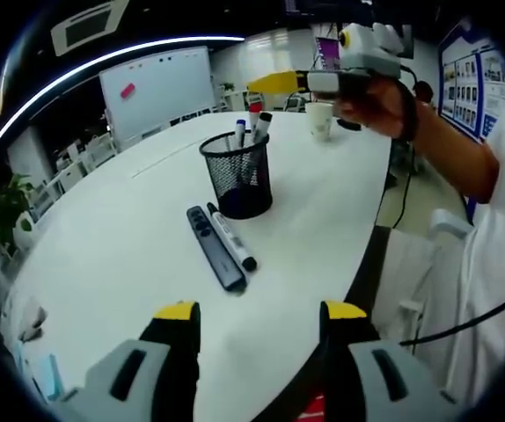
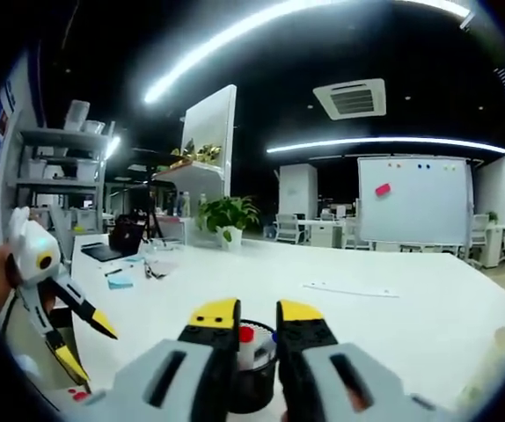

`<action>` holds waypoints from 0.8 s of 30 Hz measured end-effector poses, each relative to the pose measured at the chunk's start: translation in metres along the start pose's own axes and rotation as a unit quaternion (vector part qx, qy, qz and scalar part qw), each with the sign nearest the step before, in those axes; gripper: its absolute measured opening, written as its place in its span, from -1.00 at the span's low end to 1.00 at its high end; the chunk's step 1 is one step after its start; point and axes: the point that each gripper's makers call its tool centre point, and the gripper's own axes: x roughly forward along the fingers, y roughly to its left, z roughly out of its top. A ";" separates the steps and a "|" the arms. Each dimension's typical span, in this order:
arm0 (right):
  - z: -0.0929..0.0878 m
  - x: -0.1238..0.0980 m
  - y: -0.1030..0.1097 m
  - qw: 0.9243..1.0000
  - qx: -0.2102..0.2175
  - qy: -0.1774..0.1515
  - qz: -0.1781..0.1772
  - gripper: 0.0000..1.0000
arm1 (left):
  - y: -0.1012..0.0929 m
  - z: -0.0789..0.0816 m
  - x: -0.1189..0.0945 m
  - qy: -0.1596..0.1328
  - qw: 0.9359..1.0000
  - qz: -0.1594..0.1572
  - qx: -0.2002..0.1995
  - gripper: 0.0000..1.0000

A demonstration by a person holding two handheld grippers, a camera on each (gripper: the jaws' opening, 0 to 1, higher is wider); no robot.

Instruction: Place the scattered laser pointers and whiteboard markers into the pen holder and stack the scattered paper cups together

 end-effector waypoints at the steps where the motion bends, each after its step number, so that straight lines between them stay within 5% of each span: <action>1: 0.000 0.000 0.000 1.000 0.000 0.000 0.000 -0.66 | 0.000 0.001 0.000 -0.001 1.000 0.000 0.000 0.09; 24: -0.010 -0.008 -0.012 1.000 0.005 0.012 -0.010 -0.66 | -0.004 0.011 0.000 -0.013 1.000 -0.005 -0.001 0.09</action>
